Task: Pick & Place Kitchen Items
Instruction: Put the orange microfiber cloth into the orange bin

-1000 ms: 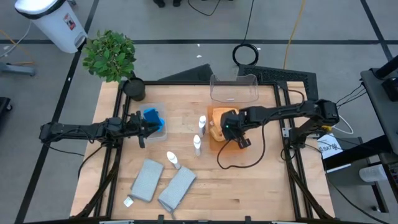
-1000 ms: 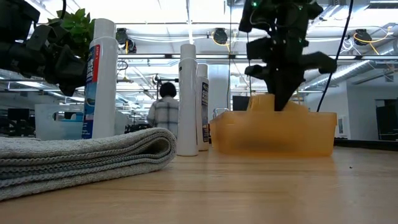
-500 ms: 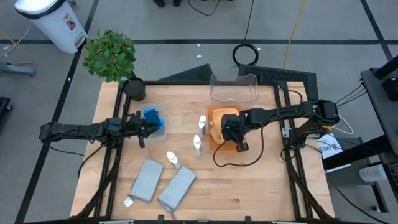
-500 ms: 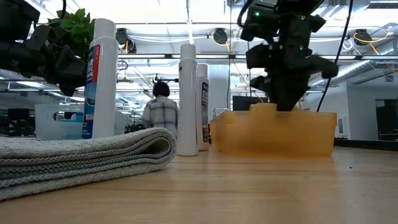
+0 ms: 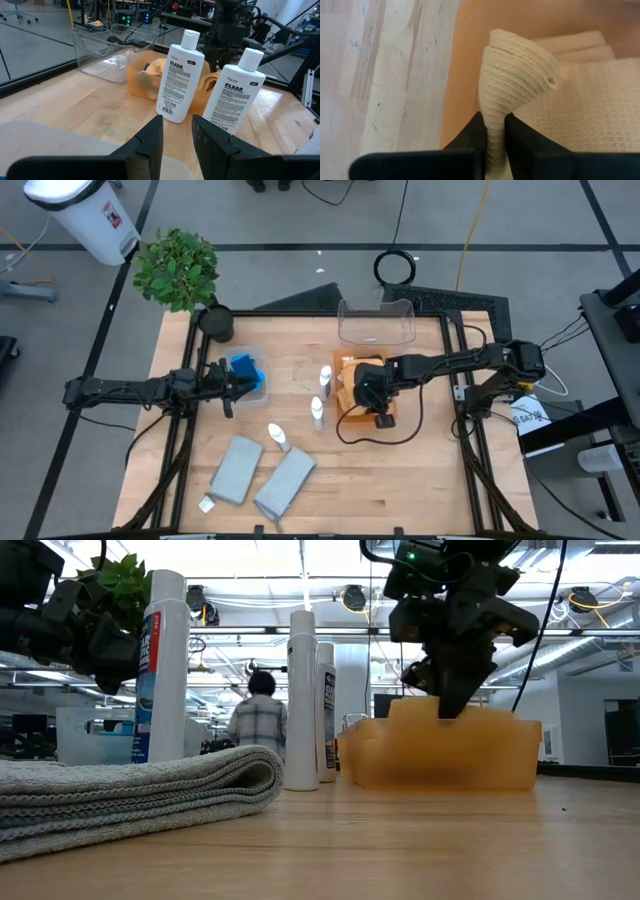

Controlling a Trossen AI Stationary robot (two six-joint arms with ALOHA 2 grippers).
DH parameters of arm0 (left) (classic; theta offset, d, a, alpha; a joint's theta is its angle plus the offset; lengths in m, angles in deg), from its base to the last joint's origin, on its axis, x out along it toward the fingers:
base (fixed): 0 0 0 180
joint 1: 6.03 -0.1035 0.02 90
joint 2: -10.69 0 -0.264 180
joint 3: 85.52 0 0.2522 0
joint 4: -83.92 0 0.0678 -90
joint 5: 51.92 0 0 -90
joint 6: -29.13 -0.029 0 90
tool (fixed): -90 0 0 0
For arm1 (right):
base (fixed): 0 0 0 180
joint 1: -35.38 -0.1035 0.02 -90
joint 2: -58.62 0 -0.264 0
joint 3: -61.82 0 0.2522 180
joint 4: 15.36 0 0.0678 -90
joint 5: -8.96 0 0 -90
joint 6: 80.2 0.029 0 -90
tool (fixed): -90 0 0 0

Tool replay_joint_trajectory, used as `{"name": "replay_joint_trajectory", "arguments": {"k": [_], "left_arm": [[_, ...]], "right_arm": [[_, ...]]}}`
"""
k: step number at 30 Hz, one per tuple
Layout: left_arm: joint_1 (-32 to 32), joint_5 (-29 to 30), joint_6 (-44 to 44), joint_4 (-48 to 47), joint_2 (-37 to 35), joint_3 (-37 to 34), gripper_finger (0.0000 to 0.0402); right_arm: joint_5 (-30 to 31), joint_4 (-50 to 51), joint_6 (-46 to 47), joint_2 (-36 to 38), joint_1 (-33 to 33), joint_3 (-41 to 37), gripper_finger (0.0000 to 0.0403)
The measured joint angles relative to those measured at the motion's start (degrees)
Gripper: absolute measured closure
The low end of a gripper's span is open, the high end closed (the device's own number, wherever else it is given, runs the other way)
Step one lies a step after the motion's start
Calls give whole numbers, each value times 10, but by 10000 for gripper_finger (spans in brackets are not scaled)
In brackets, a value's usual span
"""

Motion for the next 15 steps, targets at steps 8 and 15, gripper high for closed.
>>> {"name": "replay_joint_trajectory", "arguments": {"k": [8, 15], "left_arm": [[0, 0, 0, 0, 0, 0, 293], [0, 0, 0, 0, 0, 0, 293]], "right_arm": [[1, -12, 19, 0, 0, 0, 279], [3, -27, 34, 36, 0, 3, 186]]}}
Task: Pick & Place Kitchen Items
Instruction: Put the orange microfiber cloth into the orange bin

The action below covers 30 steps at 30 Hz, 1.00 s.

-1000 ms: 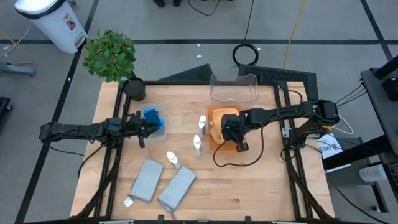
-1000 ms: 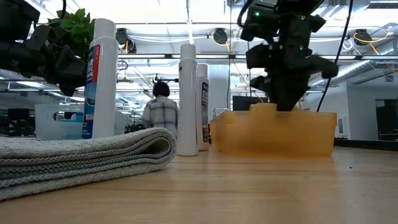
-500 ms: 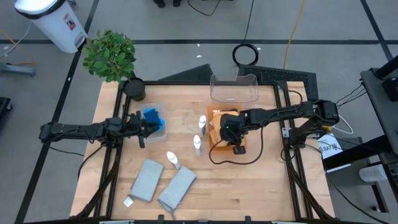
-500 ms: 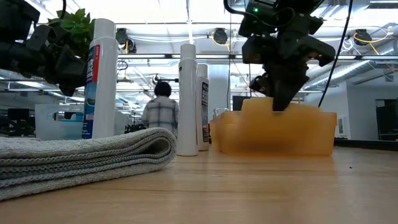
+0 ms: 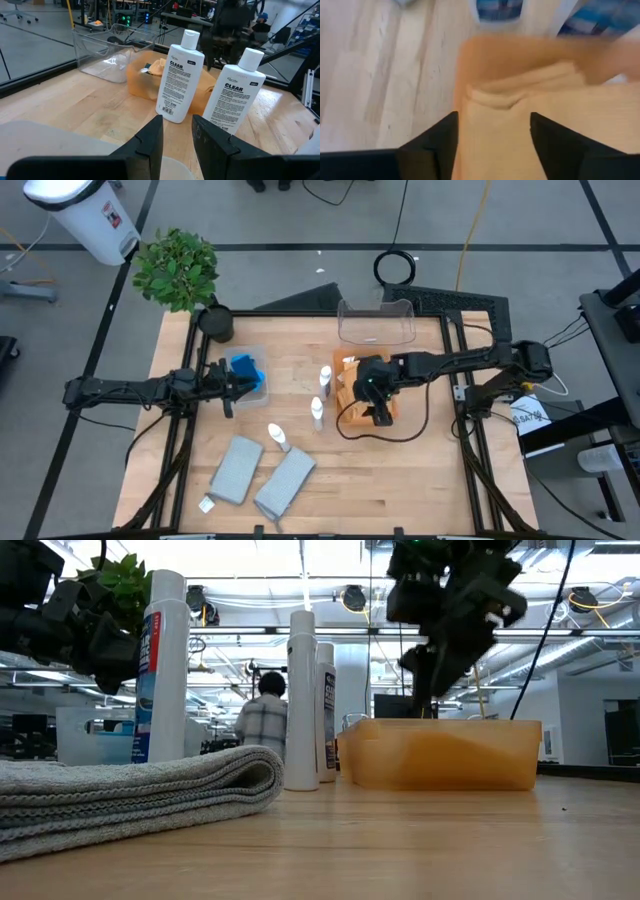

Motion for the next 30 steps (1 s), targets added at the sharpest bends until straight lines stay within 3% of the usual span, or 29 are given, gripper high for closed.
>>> {"name": "replay_joint_trajectory", "arguments": {"k": [5, 9, 18, 30], "left_arm": [[0, 0, 0, 0, 0, 0, 293], [0, 0, 0, 0, 0, 0, 293], [0, 0, 0, 0, 0, 0, 293], [0, 0, 0, 0, 0, 0, 293]], "right_arm": [[82, -4, -4, 50, 1, 0, 163], [137, 11, -39, 62, 8, 1, 183], [126, 13, -92, 29, 53, -36, 388], [104, -146, -124, -9, 70, -149, 399]]}}
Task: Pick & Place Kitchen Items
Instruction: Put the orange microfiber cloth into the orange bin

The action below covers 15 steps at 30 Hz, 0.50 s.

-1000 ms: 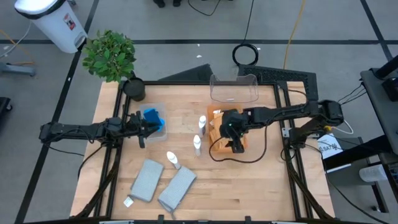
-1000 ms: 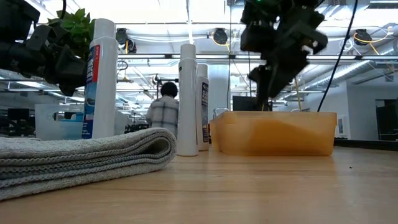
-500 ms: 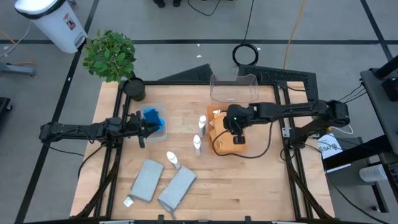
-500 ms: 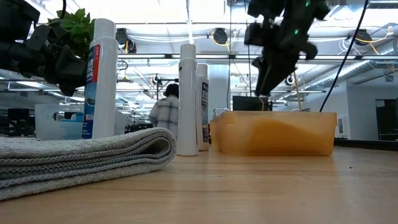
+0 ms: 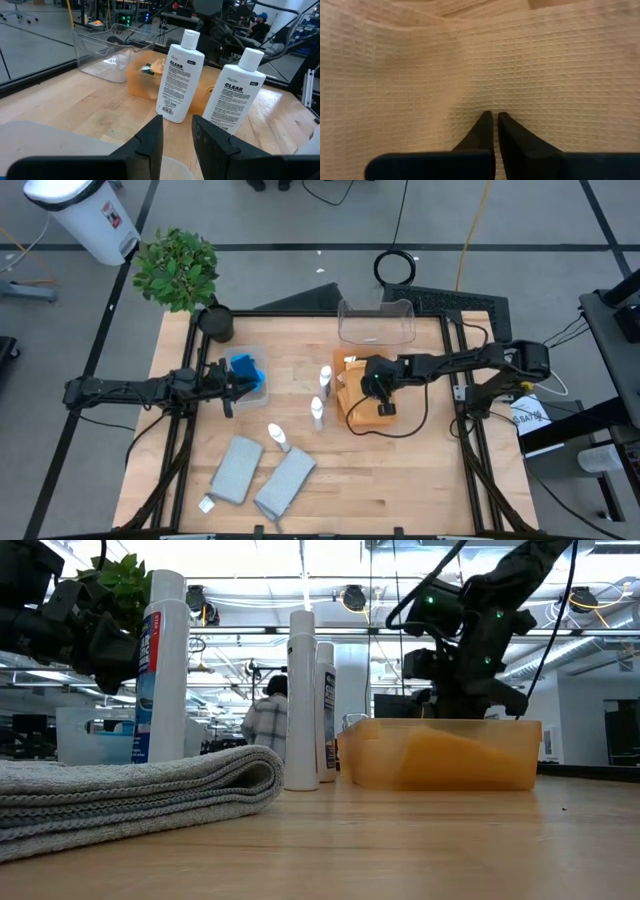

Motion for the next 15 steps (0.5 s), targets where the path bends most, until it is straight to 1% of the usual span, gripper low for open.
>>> {"name": "replay_joint_trajectory", "arguments": {"k": [4, 11, 15], "left_arm": [[0, 0, 0, 0, 0, 0, 293], [0, 0, 0, 0, 0, 0, 293], [0, 0, 0, 0, 0, 0, 293]], "right_arm": [[3, 1, 1, 7, 0, -1, 398], [3, -1, 3, 71, -1, 20, 402], [0, -33, 0, 85, 14, 26, 402]]}}
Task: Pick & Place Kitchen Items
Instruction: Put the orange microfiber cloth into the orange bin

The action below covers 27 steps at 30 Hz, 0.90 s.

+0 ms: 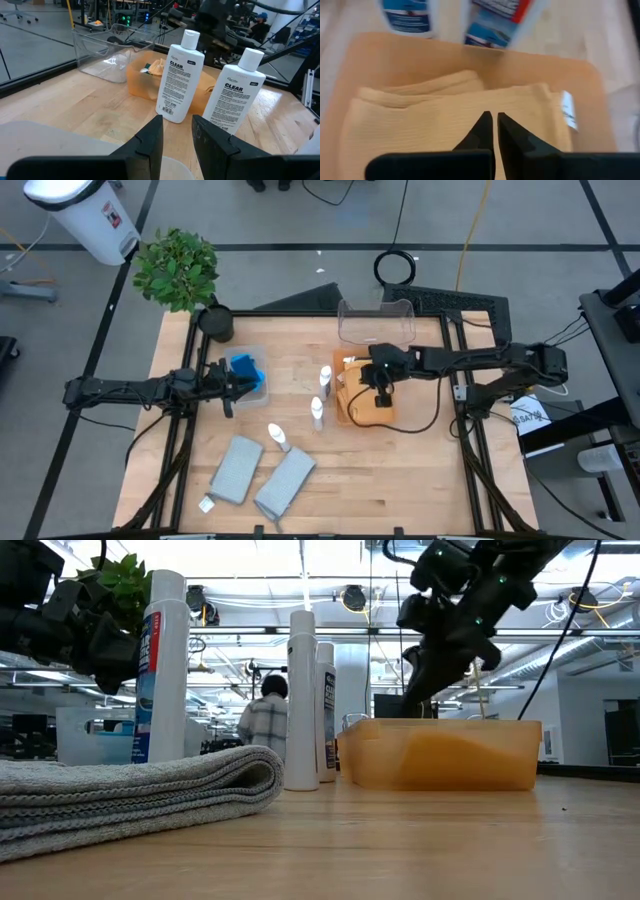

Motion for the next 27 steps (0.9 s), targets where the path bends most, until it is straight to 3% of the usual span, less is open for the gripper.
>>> {"name": "replay_joint_trajectory", "arguments": {"k": [8, 16, 21, 27], "left_arm": [[0, 0, 0, 0, 0, 0, 293], [0, 0, 0, 0, 0, 0, 293], [0, 0, 0, 0, 0, 0, 293], [0, 0, 0, 0, 0, 0, 293]], "right_arm": [[-1, -41, -7, -79, 55, 0, 403], [-1, -73, -17, -167, 67, 0, 403], [1, -70, -16, -155, 67, 0, 403], [-1, -78, 1, -84, 56, 0, 403]]}}
